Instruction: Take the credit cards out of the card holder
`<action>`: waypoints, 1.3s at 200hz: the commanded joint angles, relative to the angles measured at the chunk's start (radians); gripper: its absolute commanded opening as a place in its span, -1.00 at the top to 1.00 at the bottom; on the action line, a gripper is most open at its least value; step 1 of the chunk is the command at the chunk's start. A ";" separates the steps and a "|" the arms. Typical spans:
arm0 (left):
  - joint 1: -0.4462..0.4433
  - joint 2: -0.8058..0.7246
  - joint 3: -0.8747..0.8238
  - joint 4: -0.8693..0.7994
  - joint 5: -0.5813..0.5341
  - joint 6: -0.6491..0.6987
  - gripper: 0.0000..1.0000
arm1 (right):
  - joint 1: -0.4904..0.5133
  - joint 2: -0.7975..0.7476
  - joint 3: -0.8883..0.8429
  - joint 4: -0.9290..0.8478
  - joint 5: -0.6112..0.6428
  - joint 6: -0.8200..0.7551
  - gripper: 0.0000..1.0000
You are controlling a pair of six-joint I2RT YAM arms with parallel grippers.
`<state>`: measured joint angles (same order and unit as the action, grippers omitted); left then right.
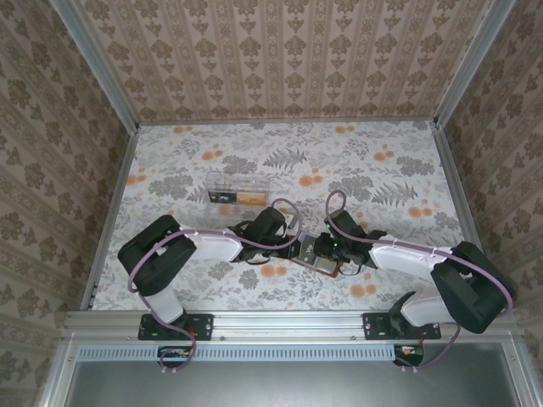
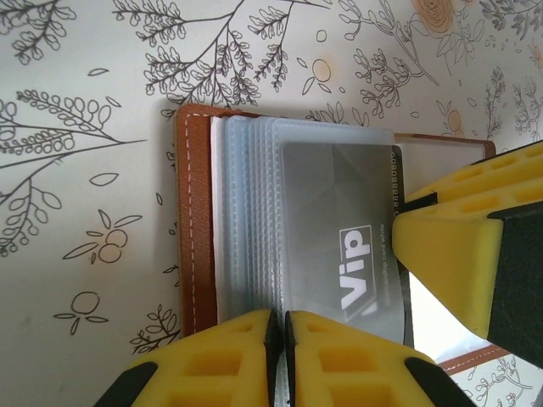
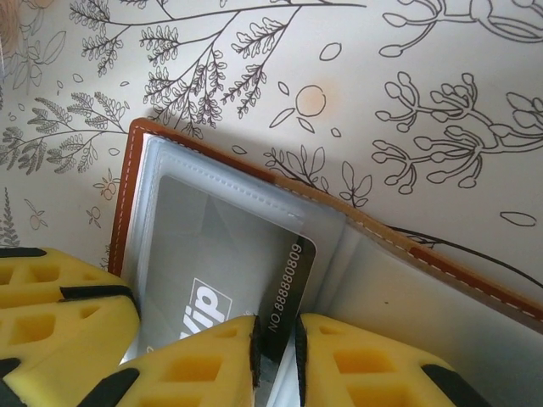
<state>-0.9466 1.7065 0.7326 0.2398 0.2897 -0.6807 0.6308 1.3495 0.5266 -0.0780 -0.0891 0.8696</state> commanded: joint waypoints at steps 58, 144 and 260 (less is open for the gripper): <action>-0.009 0.013 -0.013 -0.025 0.002 -0.017 0.71 | -0.035 0.001 -0.017 0.054 -0.064 0.029 0.83; -0.017 -0.041 -0.088 -0.025 -0.093 -0.097 0.85 | -0.125 -0.033 -0.042 0.031 -0.107 -0.008 1.00; -0.017 -0.113 -0.003 -0.128 -0.128 -0.025 0.80 | -0.161 -0.026 -0.042 0.048 -0.204 -0.050 1.00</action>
<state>-0.9615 1.6295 0.6662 0.1940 0.1917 -0.7555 0.4690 1.3025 0.4778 -0.0402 -0.2413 0.8398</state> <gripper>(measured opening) 0.097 0.068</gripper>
